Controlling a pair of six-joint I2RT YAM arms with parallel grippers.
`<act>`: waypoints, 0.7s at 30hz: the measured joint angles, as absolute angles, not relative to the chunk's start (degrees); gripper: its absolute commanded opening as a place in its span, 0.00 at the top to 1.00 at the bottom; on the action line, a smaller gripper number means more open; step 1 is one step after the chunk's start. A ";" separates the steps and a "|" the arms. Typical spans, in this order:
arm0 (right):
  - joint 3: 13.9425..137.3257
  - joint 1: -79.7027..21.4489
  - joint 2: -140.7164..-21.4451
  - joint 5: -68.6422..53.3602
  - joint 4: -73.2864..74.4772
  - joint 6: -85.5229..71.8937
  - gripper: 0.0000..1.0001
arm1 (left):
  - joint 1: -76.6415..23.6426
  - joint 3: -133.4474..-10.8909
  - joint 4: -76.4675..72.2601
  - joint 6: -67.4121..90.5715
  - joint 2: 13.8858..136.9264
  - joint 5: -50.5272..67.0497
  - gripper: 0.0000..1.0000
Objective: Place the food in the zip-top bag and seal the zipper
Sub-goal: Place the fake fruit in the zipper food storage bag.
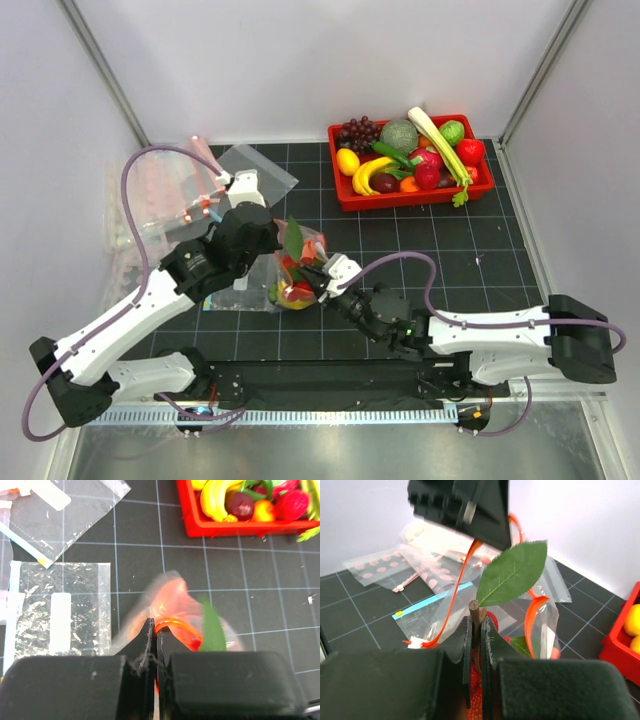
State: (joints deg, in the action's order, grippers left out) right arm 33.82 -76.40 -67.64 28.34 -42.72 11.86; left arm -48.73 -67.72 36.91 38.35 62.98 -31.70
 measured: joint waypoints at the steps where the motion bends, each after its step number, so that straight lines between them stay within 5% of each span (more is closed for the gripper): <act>1: 34.04 -76.40 -69.06 28.32 -43.38 11.73 0.99 | -48.73 -67.70 36.86 38.33 62.30 -31.73 0.98; 21: 37.15 -69.25 -76.90 20.97 -39.44 0.58 0.99 | -48.73 -65.56 34.04 36.82 64.07 -27.57 0.98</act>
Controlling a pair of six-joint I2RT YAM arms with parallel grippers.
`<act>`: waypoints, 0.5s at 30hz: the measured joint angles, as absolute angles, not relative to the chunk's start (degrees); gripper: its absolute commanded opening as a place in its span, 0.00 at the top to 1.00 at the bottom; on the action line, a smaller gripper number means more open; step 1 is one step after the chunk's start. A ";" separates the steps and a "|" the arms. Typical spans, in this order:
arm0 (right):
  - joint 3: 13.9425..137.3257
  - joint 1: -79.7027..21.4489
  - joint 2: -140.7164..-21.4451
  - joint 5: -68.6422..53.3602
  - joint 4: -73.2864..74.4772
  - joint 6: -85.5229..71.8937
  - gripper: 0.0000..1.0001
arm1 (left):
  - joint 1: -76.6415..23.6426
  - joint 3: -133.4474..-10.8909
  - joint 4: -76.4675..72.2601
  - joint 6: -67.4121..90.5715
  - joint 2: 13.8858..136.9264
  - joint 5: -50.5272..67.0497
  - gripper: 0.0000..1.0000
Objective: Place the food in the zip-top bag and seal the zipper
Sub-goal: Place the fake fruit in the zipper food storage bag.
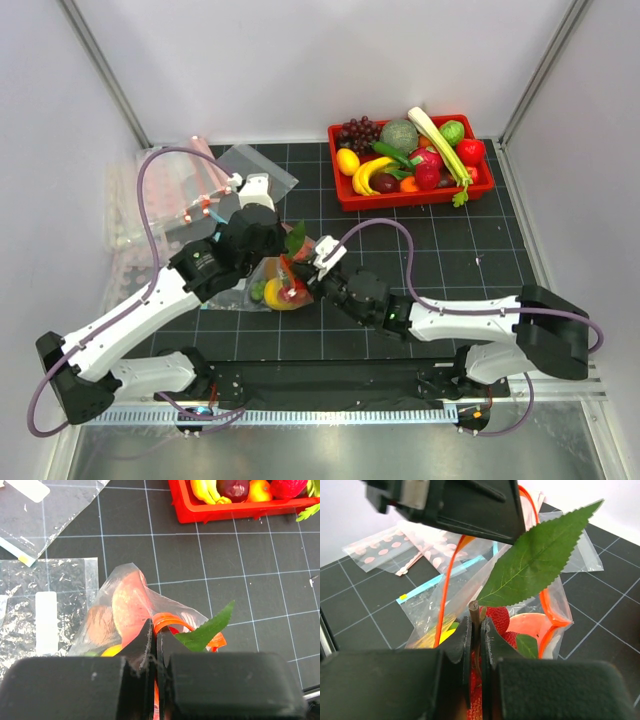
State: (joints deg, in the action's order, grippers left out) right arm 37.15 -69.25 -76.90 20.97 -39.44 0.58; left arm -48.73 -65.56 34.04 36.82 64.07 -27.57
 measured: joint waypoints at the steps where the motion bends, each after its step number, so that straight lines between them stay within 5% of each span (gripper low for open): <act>1: 37.43 -69.25 -77.06 20.88 -39.29 0.23 0.99 | -48.73 -65.54 34.00 36.80 63.81 -27.57 0.97; 9: 41.39 -67.40 -82.11 19.25 -38.39 -3.44 0.98 | -48.73 -64.97 33.67 36.32 60.88 -27.09 0.98; 11: 41.65 -66.39 -82.52 18.11 -38.04 -4.78 0.74 | -48.73 -64.86 33.67 35.94 60.86 -26.81 0.98; 15: 41.63 -65.32 -82.48 16.88 -37.58 -5.85 0.68 | -48.71 -64.55 33.50 35.77 60.86 -26.72 0.98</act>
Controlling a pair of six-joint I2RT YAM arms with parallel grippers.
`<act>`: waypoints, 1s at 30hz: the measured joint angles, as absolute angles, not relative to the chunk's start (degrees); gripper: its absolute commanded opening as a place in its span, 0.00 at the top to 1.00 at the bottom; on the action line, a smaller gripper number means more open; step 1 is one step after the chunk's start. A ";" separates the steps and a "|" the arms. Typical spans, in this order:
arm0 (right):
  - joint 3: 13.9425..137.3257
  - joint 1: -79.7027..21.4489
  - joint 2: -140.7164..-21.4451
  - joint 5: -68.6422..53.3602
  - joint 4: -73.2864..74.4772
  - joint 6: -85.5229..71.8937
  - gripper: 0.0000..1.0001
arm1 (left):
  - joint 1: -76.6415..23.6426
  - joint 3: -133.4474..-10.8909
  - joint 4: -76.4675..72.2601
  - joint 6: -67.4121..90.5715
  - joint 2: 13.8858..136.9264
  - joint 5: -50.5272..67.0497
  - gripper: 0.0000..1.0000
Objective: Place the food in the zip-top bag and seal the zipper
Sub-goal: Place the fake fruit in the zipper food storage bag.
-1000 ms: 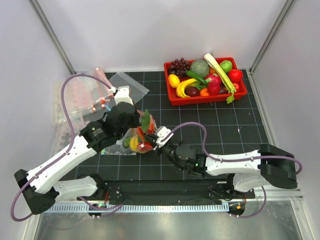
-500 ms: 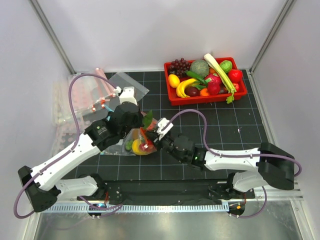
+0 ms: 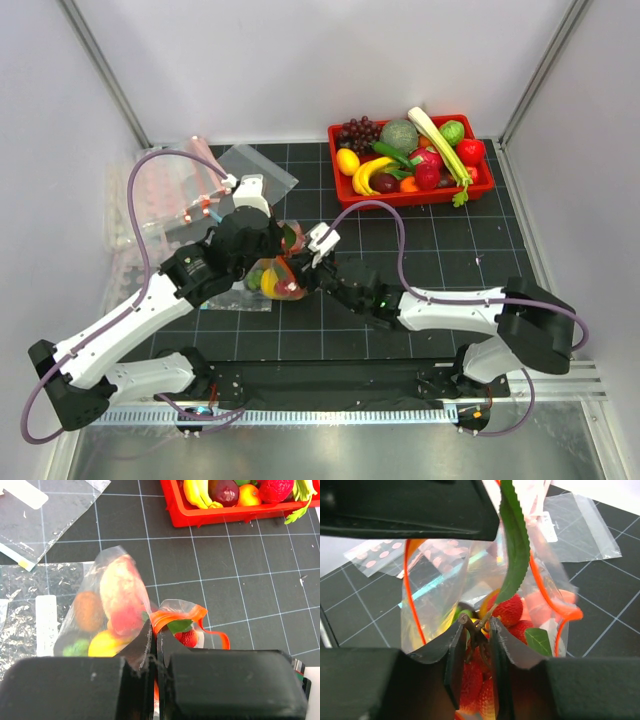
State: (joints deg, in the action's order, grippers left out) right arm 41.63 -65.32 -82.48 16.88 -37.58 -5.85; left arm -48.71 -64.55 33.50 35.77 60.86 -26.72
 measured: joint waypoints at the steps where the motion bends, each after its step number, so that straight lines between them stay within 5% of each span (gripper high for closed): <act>1: 41.60 -65.23 -82.32 16.69 -37.45 -6.00 0.66 | -48.71 -64.55 33.43 35.75 60.86 -26.74 0.98; 4: 41.47 -65.25 -80.95 16.03 -36.12 -6.26 0.48 | -48.71 -64.45 32.97 35.75 60.84 -26.81 0.97; 12: 39.86 -65.25 -73.58 15.66 -34.04 -5.98 0.45 | -48.71 -63.92 32.29 35.77 60.75 -28.32 0.97; 15: 39.33 -65.25 -70.54 15.97 -33.67 -5.98 0.51 | -48.71 -63.79 32.27 35.77 60.75 -28.67 0.97; 16: 39.27 -65.25 -69.63 16.36 -33.39 -5.98 0.66 | -48.71 -63.77 32.27 35.77 60.75 -28.75 0.97; 19: 39.27 -65.25 -67.66 17.91 -32.71 -6.28 0.80 | -48.71 -63.55 32.16 35.77 60.75 -28.95 0.97; 30: 39.33 -65.25 -70.83 18.65 -31.18 -9.08 0.69 | -48.71 -63.46 31.90 35.75 60.75 -28.45 0.96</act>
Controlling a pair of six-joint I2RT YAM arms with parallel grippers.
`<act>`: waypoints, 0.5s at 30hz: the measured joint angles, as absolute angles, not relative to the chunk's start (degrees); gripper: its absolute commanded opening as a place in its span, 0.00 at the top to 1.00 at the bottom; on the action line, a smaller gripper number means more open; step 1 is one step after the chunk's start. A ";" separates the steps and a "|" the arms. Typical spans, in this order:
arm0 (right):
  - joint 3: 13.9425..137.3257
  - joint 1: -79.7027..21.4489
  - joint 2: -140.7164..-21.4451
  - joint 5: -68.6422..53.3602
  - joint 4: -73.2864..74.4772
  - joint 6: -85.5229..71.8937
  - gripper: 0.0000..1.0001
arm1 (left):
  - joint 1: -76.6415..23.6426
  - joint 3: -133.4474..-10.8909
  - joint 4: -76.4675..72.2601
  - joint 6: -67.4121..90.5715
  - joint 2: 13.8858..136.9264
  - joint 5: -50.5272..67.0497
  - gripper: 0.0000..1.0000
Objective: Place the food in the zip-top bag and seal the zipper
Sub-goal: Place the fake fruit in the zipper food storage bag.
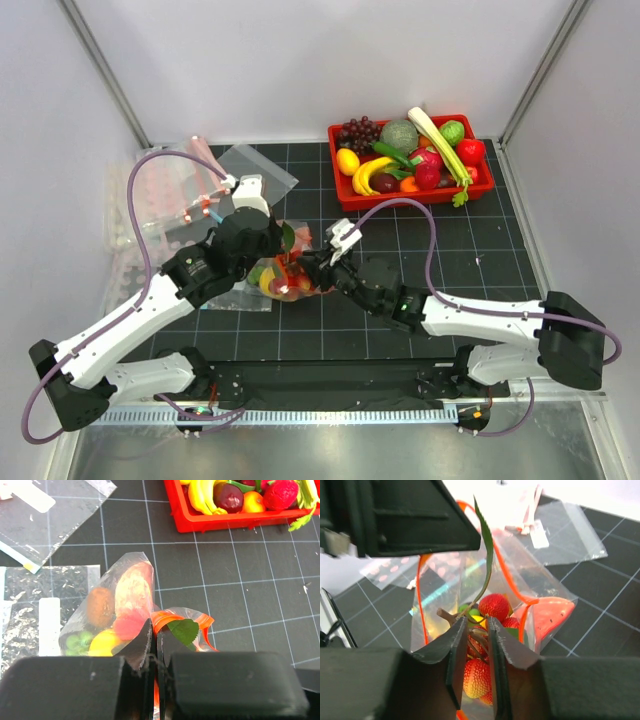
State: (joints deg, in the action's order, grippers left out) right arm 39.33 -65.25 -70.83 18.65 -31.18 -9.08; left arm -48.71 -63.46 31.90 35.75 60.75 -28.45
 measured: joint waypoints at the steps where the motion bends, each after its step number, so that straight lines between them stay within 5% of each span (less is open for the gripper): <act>1: 39.33 -65.25 -71.57 18.63 -31.18 -9.41 0.69 | -48.71 -63.44 31.86 35.70 60.73 -28.12 0.96; 12: 40.40 -64.82 -74.70 18.74 -32.16 -10.87 0.57 | -48.71 -63.05 30.09 35.33 60.73 -22.72 0.98; 15: 40.40 -64.60 -74.78 19.25 -32.60 -11.05 0.61 | -48.71 -62.96 29.78 35.24 60.73 -21.47 0.97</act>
State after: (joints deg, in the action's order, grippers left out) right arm 40.40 -64.60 -74.78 19.25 -32.60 -11.05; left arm -48.71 -62.96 29.78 35.24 60.73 -21.47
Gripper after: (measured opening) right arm 0.426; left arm 0.033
